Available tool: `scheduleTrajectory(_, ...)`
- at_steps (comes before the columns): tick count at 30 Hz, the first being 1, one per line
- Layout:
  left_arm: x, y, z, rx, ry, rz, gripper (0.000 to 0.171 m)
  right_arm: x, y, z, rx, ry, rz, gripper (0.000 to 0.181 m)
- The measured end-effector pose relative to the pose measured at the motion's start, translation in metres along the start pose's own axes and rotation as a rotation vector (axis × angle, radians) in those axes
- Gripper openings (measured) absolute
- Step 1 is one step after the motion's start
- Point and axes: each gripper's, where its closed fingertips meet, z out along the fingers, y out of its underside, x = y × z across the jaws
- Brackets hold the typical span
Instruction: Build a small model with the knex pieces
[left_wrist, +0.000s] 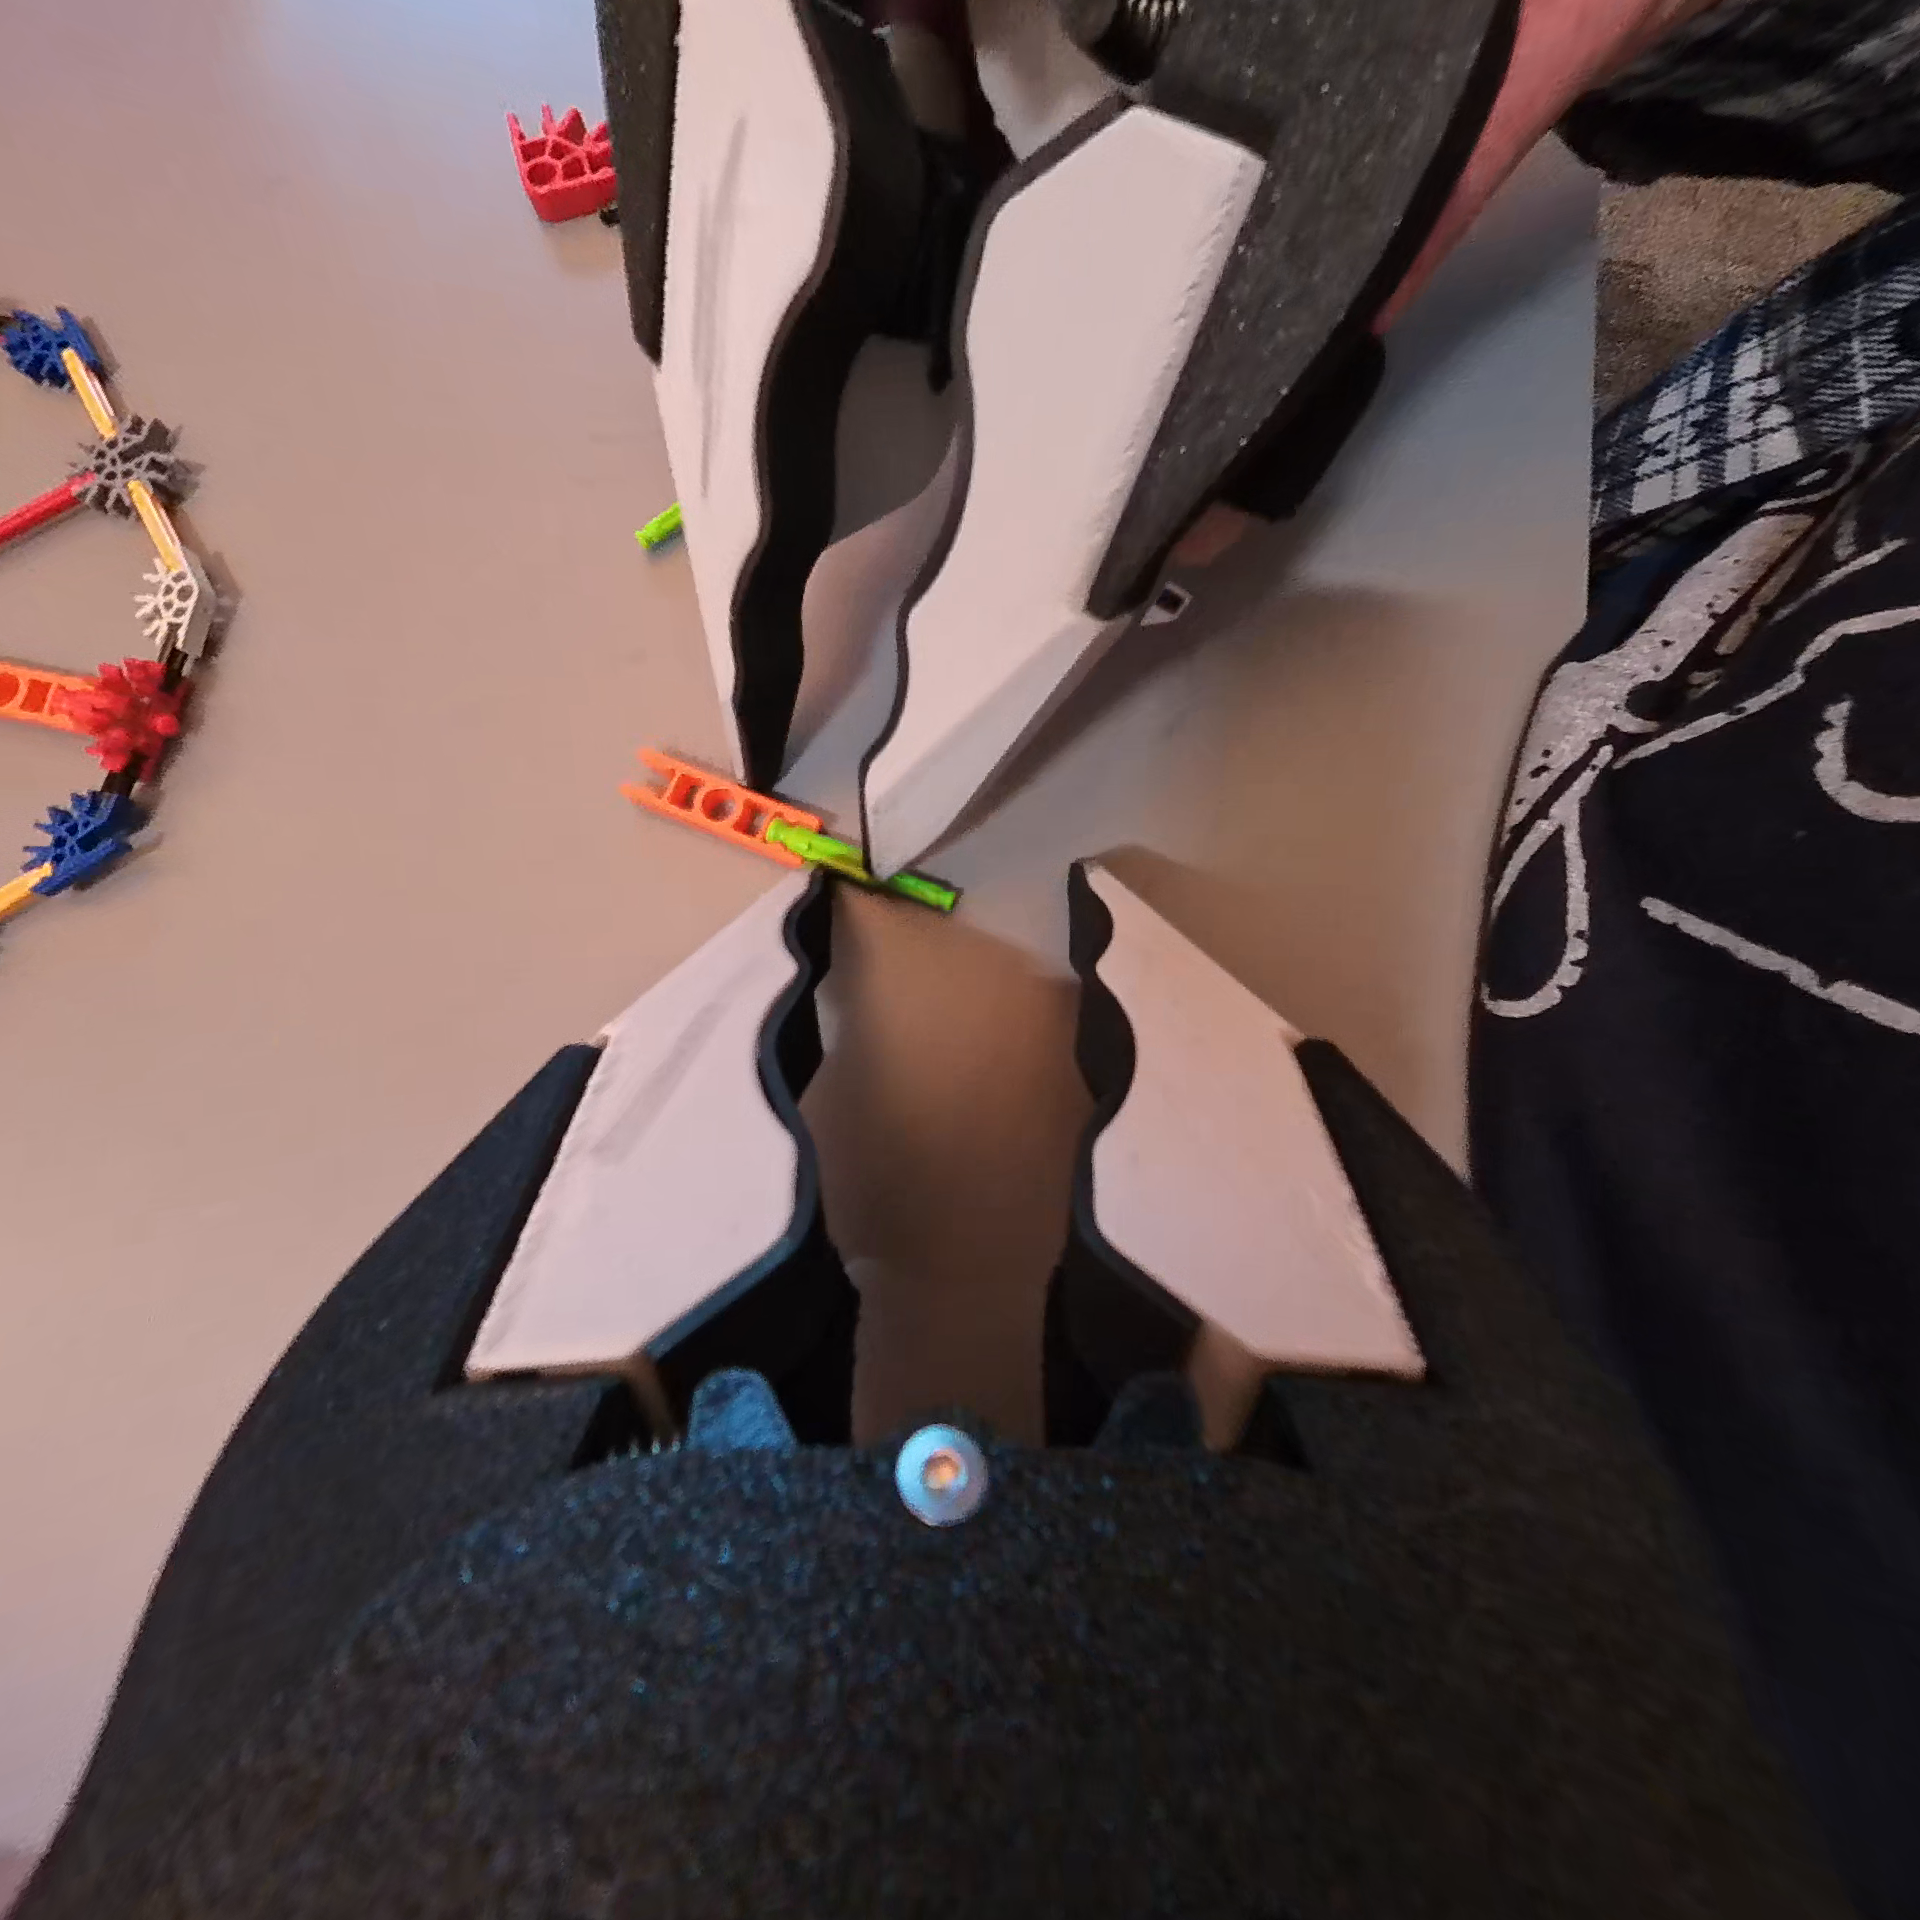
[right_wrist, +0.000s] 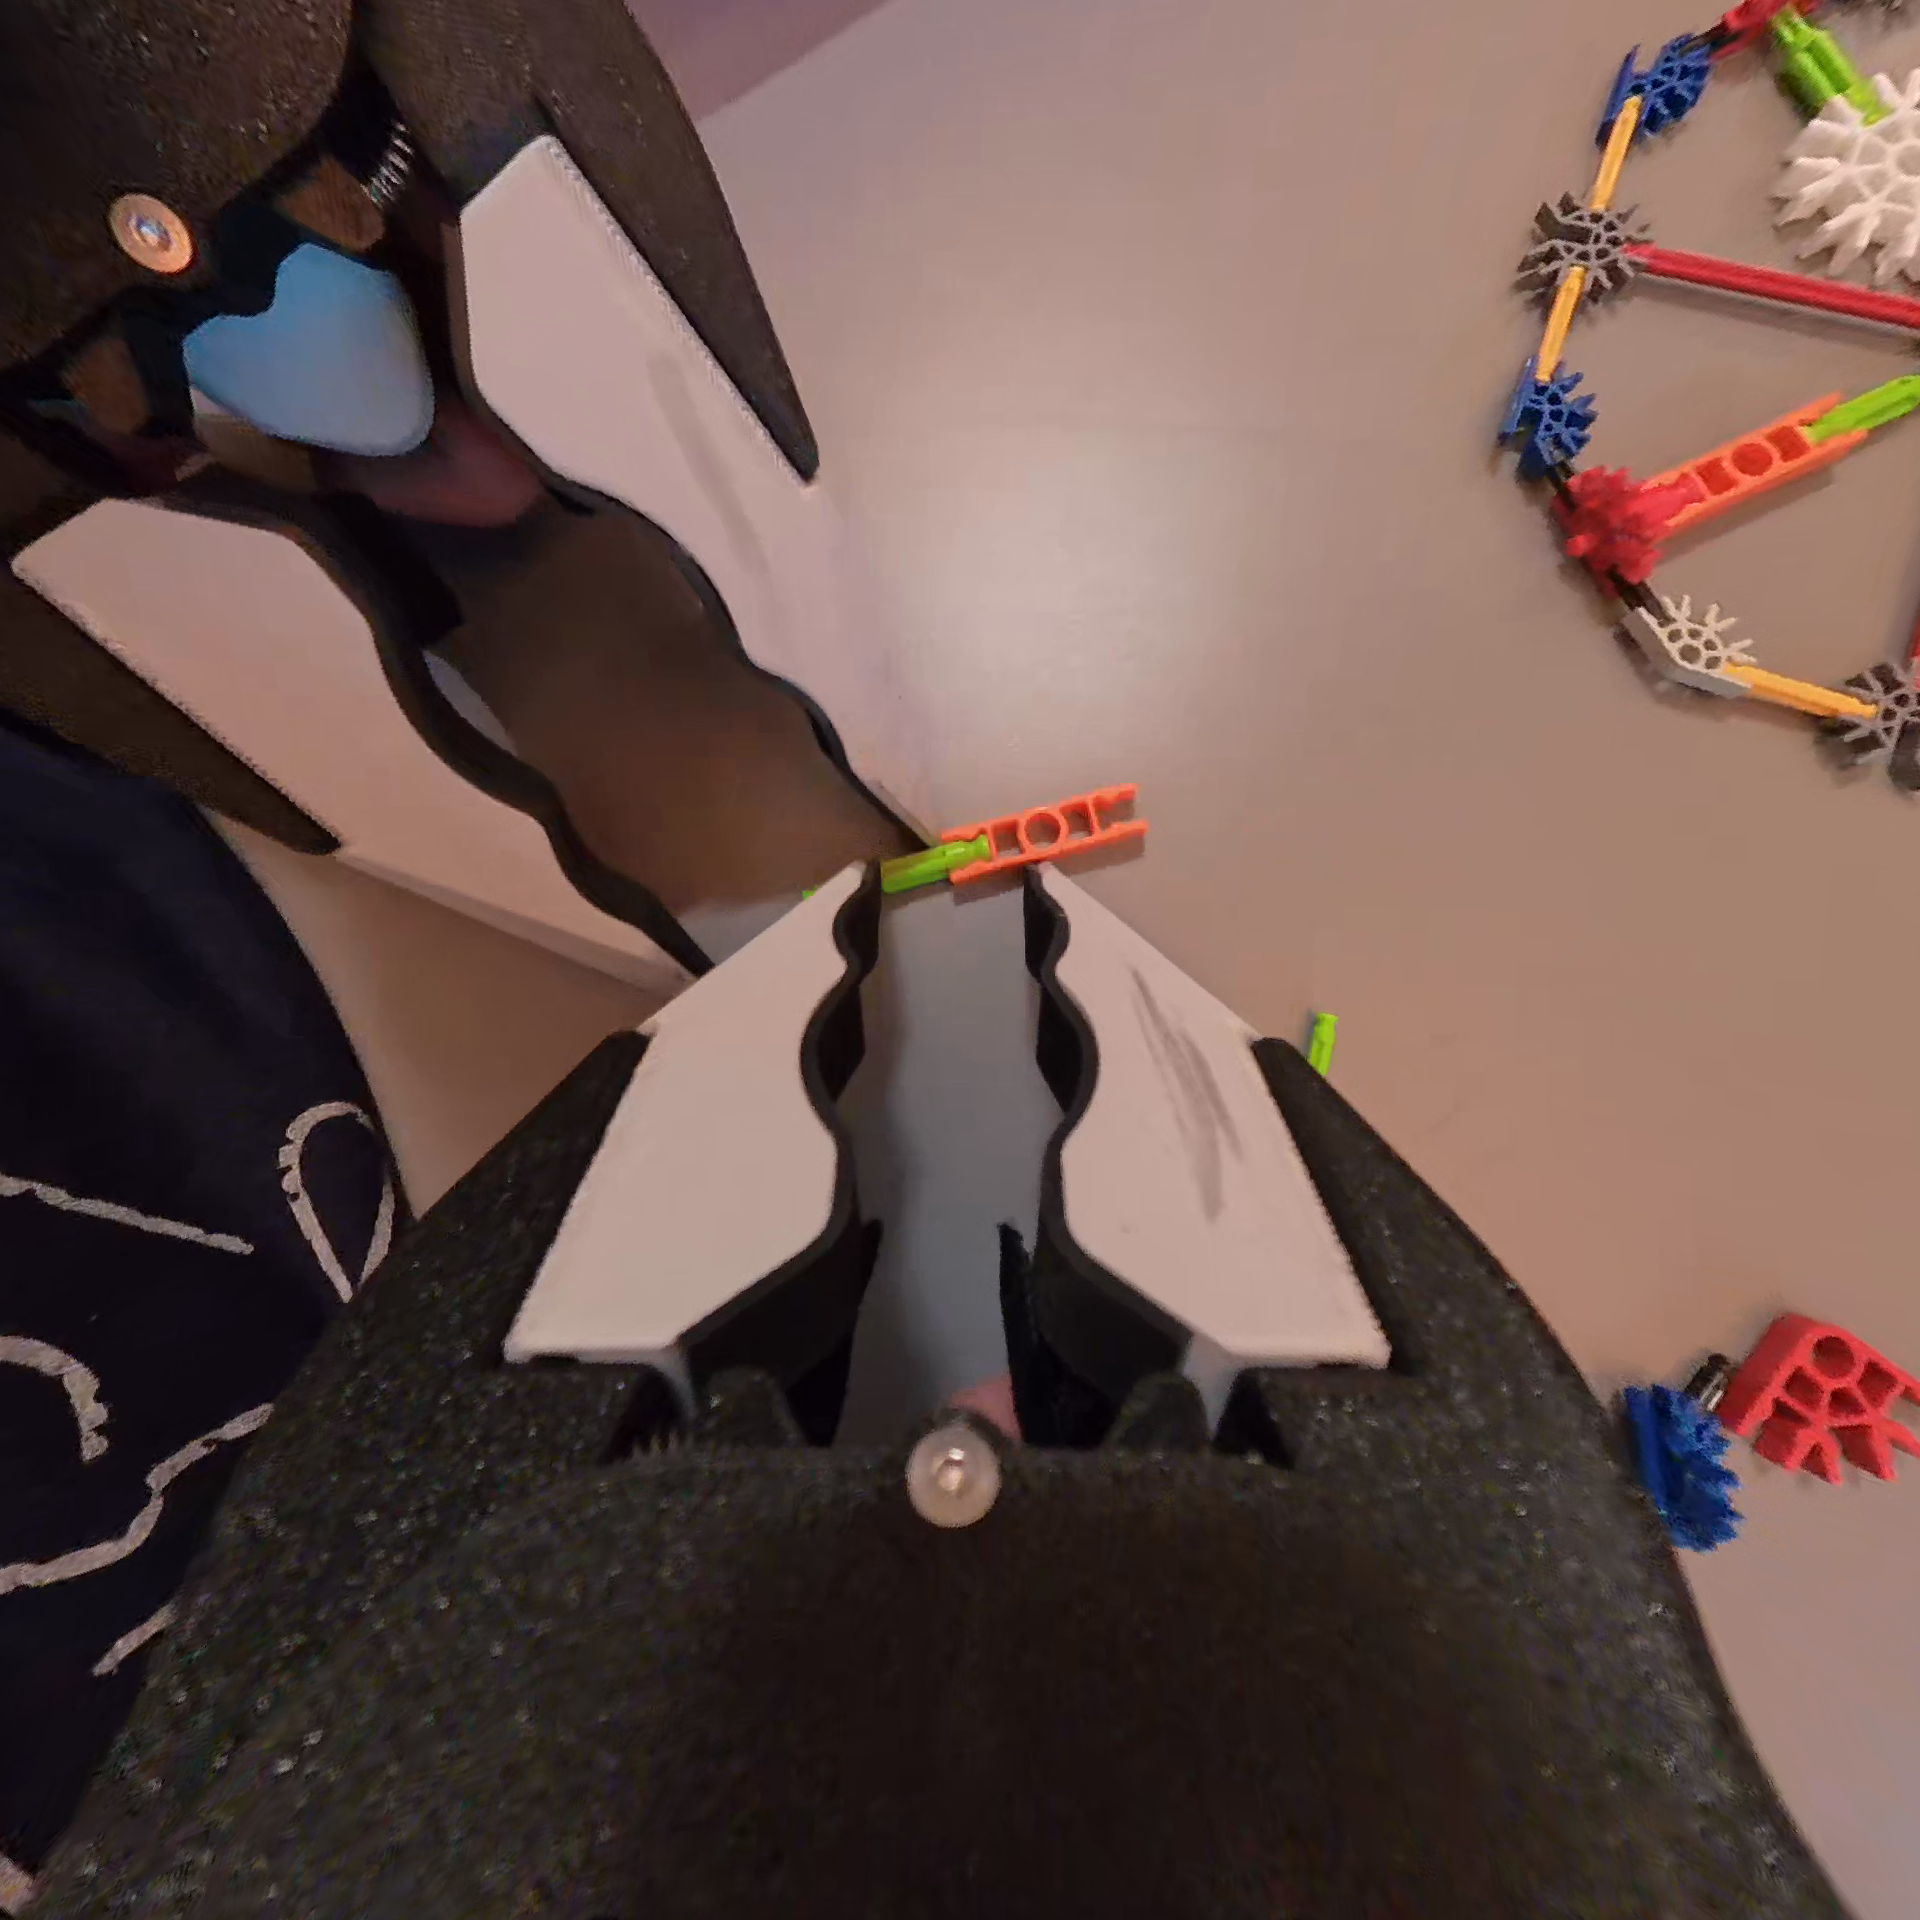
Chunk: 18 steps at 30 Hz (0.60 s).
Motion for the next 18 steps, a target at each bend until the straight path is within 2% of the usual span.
scheduleTrajectory(13, 0.004, 0.000, -0.002, 0.018, -0.001, -0.013, 0.047, -0.001, -0.001, 0.000, 0.002, -0.020, -0.016, 0.030)
scheduleTrajectory(16, -0.001, -0.002, -0.015, 0.039, -0.044, -0.016, 0.048, -0.001, -0.003, -0.003, 0.010, -0.022, -0.016, 0.032)
scheduleTrajectory(18, -0.004, -0.006, -0.035, 0.065, -0.072, -0.001, 0.049, 0.000, -0.004, -0.005, 0.029, -0.016, -0.016, 0.032)
